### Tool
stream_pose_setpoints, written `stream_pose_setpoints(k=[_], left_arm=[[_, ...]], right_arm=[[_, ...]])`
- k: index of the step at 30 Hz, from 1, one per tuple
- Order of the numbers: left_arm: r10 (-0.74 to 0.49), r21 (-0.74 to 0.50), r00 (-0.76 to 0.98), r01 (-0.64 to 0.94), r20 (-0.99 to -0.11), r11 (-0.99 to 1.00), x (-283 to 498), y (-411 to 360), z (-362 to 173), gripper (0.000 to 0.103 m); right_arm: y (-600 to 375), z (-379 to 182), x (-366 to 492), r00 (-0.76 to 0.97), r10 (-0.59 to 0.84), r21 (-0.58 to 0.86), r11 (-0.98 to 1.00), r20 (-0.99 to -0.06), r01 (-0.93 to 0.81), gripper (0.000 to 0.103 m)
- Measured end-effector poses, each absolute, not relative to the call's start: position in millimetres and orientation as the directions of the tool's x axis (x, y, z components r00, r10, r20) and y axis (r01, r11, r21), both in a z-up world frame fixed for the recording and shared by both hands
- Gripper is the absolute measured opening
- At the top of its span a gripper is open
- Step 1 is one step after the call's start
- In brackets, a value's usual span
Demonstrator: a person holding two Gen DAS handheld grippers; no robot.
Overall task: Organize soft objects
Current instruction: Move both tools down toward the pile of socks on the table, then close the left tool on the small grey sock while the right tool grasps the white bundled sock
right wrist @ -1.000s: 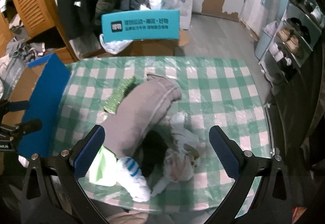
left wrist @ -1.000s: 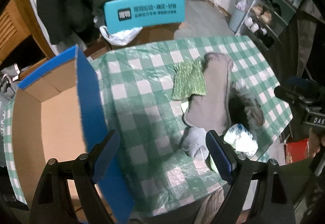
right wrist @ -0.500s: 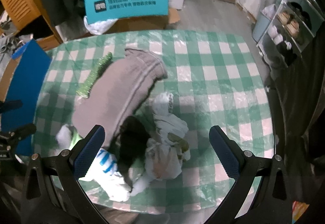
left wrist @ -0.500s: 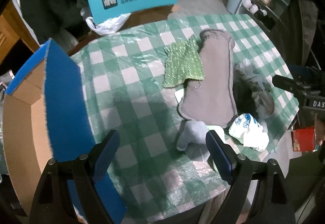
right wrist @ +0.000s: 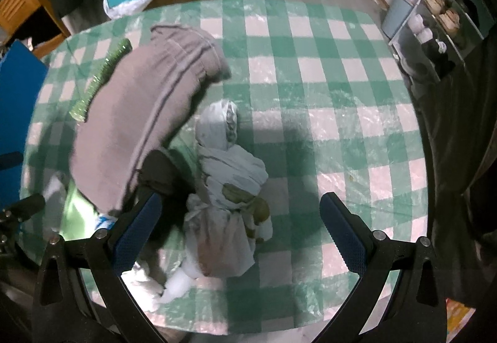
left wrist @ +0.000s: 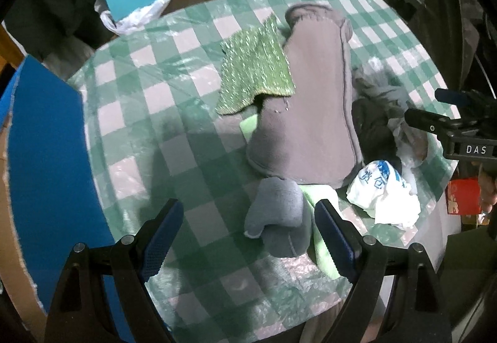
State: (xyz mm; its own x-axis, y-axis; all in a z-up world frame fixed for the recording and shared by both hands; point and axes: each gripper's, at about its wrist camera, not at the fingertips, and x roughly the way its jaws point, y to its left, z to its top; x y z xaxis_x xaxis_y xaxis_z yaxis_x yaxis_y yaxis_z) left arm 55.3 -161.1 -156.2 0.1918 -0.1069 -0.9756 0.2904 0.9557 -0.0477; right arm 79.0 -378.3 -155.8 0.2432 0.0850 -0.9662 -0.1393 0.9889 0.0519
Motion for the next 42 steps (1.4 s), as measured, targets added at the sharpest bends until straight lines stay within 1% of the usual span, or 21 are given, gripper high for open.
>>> stream_pose_setpoints(k=[3,6,8,10,12,14,16,20,21,23,24,25,27,29,30,31,32,34,36,39,42], left_arm=[[-0.105,-0.049,0.176,0.293,-0.979,0.955,56,-163,-164,0.088],[-0.112,-0.063,0.155,0.291,-0.982,0.955,59,-162,-173,0.08],[-0.134,-0.088,0.145,0.284,-0.98,0.955,61,-160,-175,0.075],[-0.152,-0.108,0.14,0.28,-0.978,0.954,62,-158,-176,0.067],[-0.163,-0.117,0.139,0.29,-0.977,0.95,63,-158,-176,0.062],[-0.164,-0.115,0.142,0.302,-0.976,0.946,63,-158,-177,0.057],[-0.153,-0.101,0.148,0.314,-0.977,0.944,64,-157,-177,0.054],[-0.136,-0.083,0.154,0.308,-0.979,0.948,69,-152,-178,0.054],[-0.144,-0.093,0.149,0.303,-0.978,0.948,71,-151,-179,0.054],[-0.142,-0.093,0.147,0.3,-0.979,0.949,72,-150,-181,0.058],[-0.135,-0.085,0.151,0.303,-0.979,0.949,72,-151,-182,0.063],[-0.133,-0.08,0.153,0.309,-0.979,0.948,70,-153,-182,0.065],[-0.129,-0.073,0.151,0.329,-0.98,0.941,70,-157,-186,0.065],[-0.134,-0.076,0.15,0.34,-0.979,0.937,70,-159,-188,0.065],[-0.136,-0.078,0.149,0.343,-0.979,0.936,70,-159,-189,0.063],[-0.149,-0.09,0.145,0.348,-0.978,0.933,71,-159,-189,0.057],[-0.163,-0.105,0.141,0.35,-0.977,0.931,70,-160,-189,0.053],[-0.195,-0.139,0.13,0.351,-0.972,0.926,70,-160,-189,0.035],[-0.213,-0.156,0.128,0.354,-0.969,0.922,64,-163,-185,0.026],[-0.209,-0.145,0.142,0.364,-0.968,0.92,64,-164,-181,0.019],[-0.215,-0.151,0.146,0.357,-0.966,0.922,66,-162,-177,0.017]], right_arm=[[-378,-163,80,0.229,0.075,0.042,0.989,-0.97,-0.145,0.101],[-378,-170,81,0.221,0.062,0.028,0.988,-0.973,-0.153,0.1],[-378,-174,81,0.213,0.06,0.026,0.987,-0.975,-0.157,0.095],[-379,-177,83,0.205,0.061,0.029,0.987,-0.977,-0.155,0.093],[-379,-180,84,0.2,0.064,0.032,0.987,-0.978,-0.158,0.092],[-378,-184,85,0.193,0.064,0.031,0.986,-0.979,-0.165,0.084],[-379,-188,87,0.18,0.067,0.036,0.985,-0.981,-0.171,0.079],[-382,-193,88,0.167,0.08,0.05,0.984,-0.983,-0.173,0.065],[-382,-194,88,0.166,0.079,0.05,0.984,-0.983,-0.172,0.063],[-381,-196,88,0.161,0.074,0.045,0.983,-0.984,-0.177,0.054],[-381,-198,88,0.158,0.072,0.043,0.983,-0.985,-0.181,0.052],[-380,-199,88,0.154,0.071,0.041,0.981,-0.985,-0.188,0.046],[-379,-200,88,0.153,0.071,0.039,0.979,-0.986,-0.201,0.038],[-377,-195,86,0.166,0.067,0.032,0.979,-0.984,-0.202,0.035],[-378,-193,86,0.173,0.065,0.029,0.979,-0.983,-0.201,0.034],[-378,-190,86,0.179,0.065,0.03,0.98,-0.982,-0.196,0.033],[-380,-188,86,0.184,0.067,0.031,0.982,-0.981,-0.188,0.033],[-381,-185,86,0.189,0.067,0.034,0.984,-0.98,-0.176,0.033],[-381,-180,86,0.194,0.075,0.041,0.984,-0.978,-0.172,0.033],[-376,-170,88,0.207,0.077,0.041,0.984,-0.975,-0.174,0.033],[-369,-162,84,0.214,0.087,0.05,0.983,-0.973,-0.176,0.033]])
